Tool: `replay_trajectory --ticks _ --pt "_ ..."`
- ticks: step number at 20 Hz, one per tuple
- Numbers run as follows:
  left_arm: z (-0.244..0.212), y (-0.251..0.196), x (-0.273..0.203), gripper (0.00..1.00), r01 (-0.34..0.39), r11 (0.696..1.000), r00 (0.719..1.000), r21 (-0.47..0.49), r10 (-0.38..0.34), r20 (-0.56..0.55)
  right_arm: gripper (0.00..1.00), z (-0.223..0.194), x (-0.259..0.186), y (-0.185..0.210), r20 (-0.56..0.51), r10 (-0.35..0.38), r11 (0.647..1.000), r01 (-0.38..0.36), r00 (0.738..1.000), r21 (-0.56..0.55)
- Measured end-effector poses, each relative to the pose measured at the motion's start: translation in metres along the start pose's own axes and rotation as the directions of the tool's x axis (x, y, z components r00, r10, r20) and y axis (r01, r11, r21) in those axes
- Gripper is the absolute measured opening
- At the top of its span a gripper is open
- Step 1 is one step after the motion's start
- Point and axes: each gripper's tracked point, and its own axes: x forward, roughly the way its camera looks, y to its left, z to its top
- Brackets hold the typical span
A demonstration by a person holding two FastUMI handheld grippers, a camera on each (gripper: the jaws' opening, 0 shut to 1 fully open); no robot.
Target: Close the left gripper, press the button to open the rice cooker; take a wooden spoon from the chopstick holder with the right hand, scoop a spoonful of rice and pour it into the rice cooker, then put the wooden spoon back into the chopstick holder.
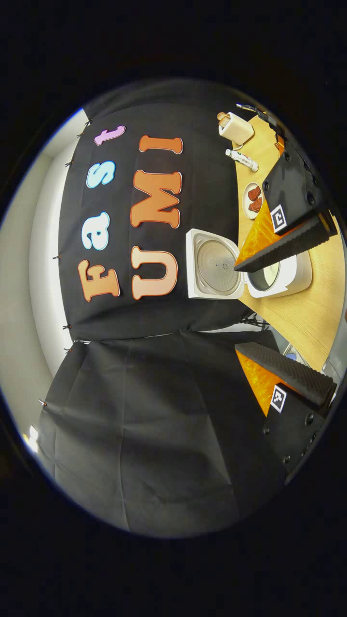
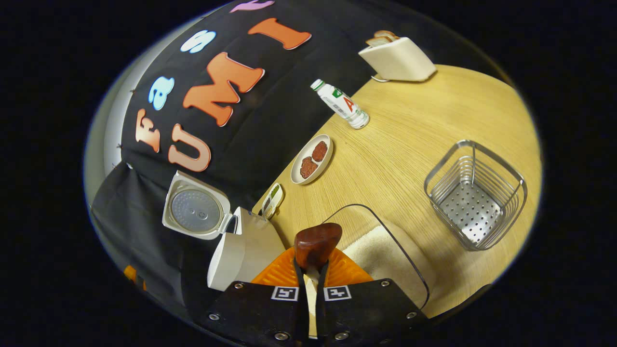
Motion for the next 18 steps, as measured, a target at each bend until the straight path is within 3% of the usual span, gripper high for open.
replay_trajectory --ticks 3,18 --pt "0.002 0.002 -0.001 1.00 -0.003 1.000 1.000 -0.003 0.003 0.003 0.05 -0.001 -0.005 -0.008 -0.005 0.014 0.995 -0.014 1.000 0.102" --pt "0.014 0.007 -0.002 0.99 0.002 1.000 1.000 -0.001 -0.002 0.031 0.05 0.052 -0.044 0.029 0.079 0.074 0.956 -0.093 0.994 0.277"
